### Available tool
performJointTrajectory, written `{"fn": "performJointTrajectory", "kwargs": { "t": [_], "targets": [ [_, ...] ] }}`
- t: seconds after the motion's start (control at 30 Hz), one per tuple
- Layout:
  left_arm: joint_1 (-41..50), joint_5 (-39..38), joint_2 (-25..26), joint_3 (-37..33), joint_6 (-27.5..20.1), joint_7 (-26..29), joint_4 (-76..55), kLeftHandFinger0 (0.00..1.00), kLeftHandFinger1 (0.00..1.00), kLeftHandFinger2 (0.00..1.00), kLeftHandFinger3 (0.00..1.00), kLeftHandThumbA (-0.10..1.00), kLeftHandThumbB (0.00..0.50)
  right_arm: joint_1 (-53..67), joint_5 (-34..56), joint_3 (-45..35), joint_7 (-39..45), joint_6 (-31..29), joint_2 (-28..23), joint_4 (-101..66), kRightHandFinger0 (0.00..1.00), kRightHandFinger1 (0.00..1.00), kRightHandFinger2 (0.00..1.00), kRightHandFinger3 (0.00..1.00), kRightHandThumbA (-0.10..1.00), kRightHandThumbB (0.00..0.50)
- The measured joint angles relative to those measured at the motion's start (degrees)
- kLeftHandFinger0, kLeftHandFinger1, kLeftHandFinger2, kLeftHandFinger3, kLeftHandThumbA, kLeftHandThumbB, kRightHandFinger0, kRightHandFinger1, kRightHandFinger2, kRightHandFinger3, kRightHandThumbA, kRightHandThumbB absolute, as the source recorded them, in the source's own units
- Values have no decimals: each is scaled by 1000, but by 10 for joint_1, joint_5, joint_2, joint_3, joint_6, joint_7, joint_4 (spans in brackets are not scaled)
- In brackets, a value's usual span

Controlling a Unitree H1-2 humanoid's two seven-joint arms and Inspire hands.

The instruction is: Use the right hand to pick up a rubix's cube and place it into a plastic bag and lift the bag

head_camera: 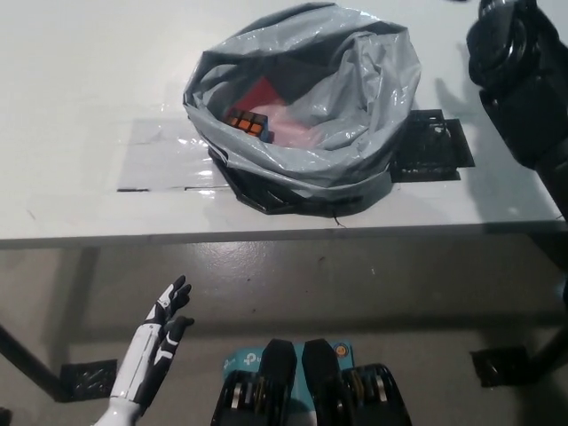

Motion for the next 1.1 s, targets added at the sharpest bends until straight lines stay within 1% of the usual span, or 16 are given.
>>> {"fn": "performJointTrajectory", "kwargs": {
  "t": [0.07, 0.1, 0.17, 0.33, 0.4, 0.47, 0.5, 0.6, 0.7, 0.77, 0.83, 0.9, 1.0, 1.03, 1.07, 1.1],
  "targets": [
    [0, 0, 0, -1, 0, -1, 0, 841, 946, 968, 1000, 1000, 66, 5, -2, -2, 23, 19, -3, -51, 1000, 1000, 1000, 1000, 974, 500],
    [0, 0, 0, -2, 0, -2, 0, 839, 941, 964, 1000, 1000, 64, 7, -2, -5, 28, 23, -4, -67, 1000, 1000, 1000, 1000, 1000, 477],
    [-1, 0, 0, -2, 0, -3, 0, 835, 937, 973, 1000, 1000, 79, 20, -1, -20, 38, 33, -8, -121, 1000, 1000, 1000, 1000, 1000, 413],
    [-3, 0, 0, -2, 2, -3, 0, 872, 1000, 1000, 1000, 1000, 92, 54, 2, -47, 46, 41, -10, -207, 1000, 1000, 1000, 1000, 1000, 400],
    [-3, 0, 0, -2, 2, -3, 0, 956, 1000, 1000, 1000, 1000, 151, 63, 2, -51, 47, 42, -10, -224, 1000, 1000, 1000, 1000, 1000, 378],
    [-4, 0, -1, -2, 4, -3, 1, 1000, 1000, 1000, 1000, 1000, 166, 100, 2, -60, 51, 47, -11, -278, 1000, 1000, 1000, 1000, 1000, 378],
    [-4, 0, -1, -2, 4, -3, 1, 1000, 1000, 1000, 1000, 1000, 177, 100, 2, -60, 51, 47, -11, -278, 1000, 1000, 1000, 1000, 1000, 408],
    [-7, 0, -1, -2, 6, -3, 3, 1000, 1000, 1000, 1000, 1000, 199, 171, 2, -70, 55, 51, -13, -358, 1000, 1000, 1000, 1000, 1000, 346],
    [-10, 0, -1, -1, 6, -3, 6, 1000, 1000, 1000, 1000, 1000, 202, 222, 2, -74, 56, 52, -13, -400, 1000, 1000, 1000, 1000, 1000, 318],
    [-15, 0, -1, -1, 7, -3, 10, 1000, 1000, 1000, 1000, 1000, 203, 271, 2, -77, 57, 51, -13, -440, 1000, 1000, 1000, 1000, 1000, 328],
    [-23, 0, -1, -1, 8, -3, 14, 1000, 1000, 1000, 1000, 1000, 202, 328, 2, -79, 56, 50, -13, -480, 1000, 1000, 1000, 1000, 953, 404],
    [-30, 0, 0, 0, 8, -3, 17, 1000, 1000, 1000, 1000, 1000, 183, 379, 2, -82, 56, 46, -13, -515, 1000, 1000, 1000, 1000, 927, 441],
    [-40, 0, 0, 1, 9, -3, 21, 1000, 1000, 1000, 1000, 1000, 172, 450, 1, -86, 54, 39, -12, -558, 1000, 1000, 1000, 1000, 1000, 400],
    [-44, 0, 0, 1, 9, -3, 21, 1000, 1000, 1000, 1000, 1000, 173, 469, 0, -89, 53, 36, -12, -571, 1000, 1000, 1000, 1000, 1000, 270],
    [-47, 0, 0, 1, 9, -3, 22, 1000, 1000, 1000, 1000, 1000, 174, 488, 0, -93, 50, 32, -12, -583, 1000, 1000, 1000, 1000, 1000, 261],
    [-53, 0, 0, 1, 9, -3, 24, 1000, 1000, 1000, 1000, 1000, 181, 514, -1, -98, 46, 24, -12, -604, 1000, 1000, 1000, 1000, 1000, 285]
  ]
}}
